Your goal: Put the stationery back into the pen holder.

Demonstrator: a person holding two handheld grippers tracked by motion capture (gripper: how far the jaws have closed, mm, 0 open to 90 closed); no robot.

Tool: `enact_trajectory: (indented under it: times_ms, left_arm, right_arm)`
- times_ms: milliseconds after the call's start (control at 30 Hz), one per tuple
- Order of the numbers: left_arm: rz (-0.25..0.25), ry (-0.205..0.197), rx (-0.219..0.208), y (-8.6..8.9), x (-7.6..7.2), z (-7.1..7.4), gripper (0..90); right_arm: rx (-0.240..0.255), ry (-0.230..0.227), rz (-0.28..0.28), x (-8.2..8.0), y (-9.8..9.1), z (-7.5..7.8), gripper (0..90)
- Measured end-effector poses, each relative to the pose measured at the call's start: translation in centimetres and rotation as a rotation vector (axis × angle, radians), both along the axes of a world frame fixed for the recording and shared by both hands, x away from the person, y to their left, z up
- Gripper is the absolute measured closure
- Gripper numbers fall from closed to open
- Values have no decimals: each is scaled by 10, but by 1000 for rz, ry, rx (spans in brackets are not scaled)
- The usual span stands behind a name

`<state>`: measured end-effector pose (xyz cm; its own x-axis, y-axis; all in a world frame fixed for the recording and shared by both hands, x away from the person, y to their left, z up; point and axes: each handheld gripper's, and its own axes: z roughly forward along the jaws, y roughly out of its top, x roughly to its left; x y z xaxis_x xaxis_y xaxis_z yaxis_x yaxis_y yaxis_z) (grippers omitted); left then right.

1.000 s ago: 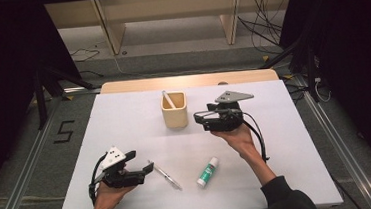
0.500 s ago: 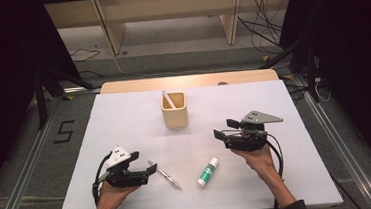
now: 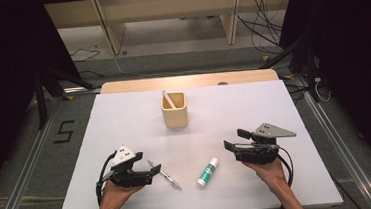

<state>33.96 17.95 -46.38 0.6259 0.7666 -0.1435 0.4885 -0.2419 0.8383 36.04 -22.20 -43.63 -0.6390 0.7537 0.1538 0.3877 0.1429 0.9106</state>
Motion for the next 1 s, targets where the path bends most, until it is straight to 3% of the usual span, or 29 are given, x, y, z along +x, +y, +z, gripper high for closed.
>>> enact_trajectory:
  times_ms: [600,1000]
  left_arm:
    - [-51,90,86,-32,3,7,158]
    - [-104,143,160,-65,4,10,160]
  right_arm:
    - [-8,20,-12,-17,-9,-13,295]
    - [-12,34,-18,-24,-12,-17,288]
